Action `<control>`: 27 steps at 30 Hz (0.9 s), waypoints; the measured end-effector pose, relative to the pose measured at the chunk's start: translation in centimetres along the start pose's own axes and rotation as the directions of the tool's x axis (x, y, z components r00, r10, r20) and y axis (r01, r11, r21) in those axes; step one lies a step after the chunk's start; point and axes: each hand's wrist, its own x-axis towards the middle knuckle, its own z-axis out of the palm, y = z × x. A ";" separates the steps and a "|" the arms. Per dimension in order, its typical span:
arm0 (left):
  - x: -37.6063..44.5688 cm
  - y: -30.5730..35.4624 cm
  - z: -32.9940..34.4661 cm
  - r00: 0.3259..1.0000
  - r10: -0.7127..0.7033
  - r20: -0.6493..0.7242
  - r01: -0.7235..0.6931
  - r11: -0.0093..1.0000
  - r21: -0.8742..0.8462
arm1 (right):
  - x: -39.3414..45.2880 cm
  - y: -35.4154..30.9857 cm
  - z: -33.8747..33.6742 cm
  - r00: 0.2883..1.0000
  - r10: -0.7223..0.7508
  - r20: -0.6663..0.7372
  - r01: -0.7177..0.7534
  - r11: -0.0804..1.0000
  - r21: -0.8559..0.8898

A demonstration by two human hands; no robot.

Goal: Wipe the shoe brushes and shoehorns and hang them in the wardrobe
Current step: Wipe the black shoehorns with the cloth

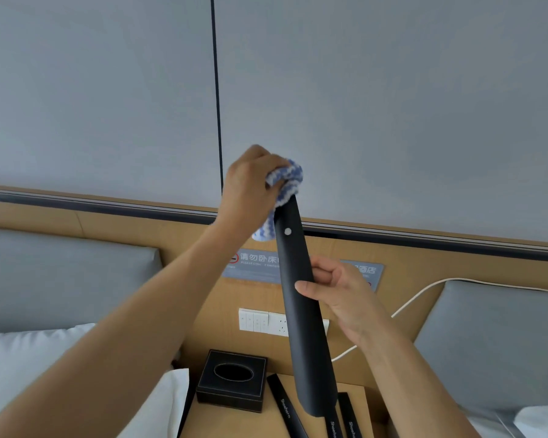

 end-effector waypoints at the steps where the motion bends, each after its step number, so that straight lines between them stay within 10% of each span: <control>1: 0.9 -0.1 -0.2 1.000 0.005 -0.010 -0.005 1.000 0.012 | 0.1 -0.3 0.0 1.000 -0.008 0.000 0.008 1.000 0.000; 12: -0.2 2.1 0.5 0.988 0.135 0.079 -0.133 0.991 -0.025 | 2.3 -2.6 -0.2 0.990 -0.094 -0.105 0.099 0.994 0.038; 21: -5.0 2.8 1.5 0.950 0.109 0.293 -0.093 0.993 -0.067 | 2.0 -1.2 -0.7 0.999 -0.012 -0.049 0.040 0.776 0.630; 27: -8.0 2.5 2.1 0.916 0.156 0.371 -0.174 0.985 0.014 | 2.1 -0.6 -0.8 0.951 0.243 -0.190 -0.028 0.681 0.732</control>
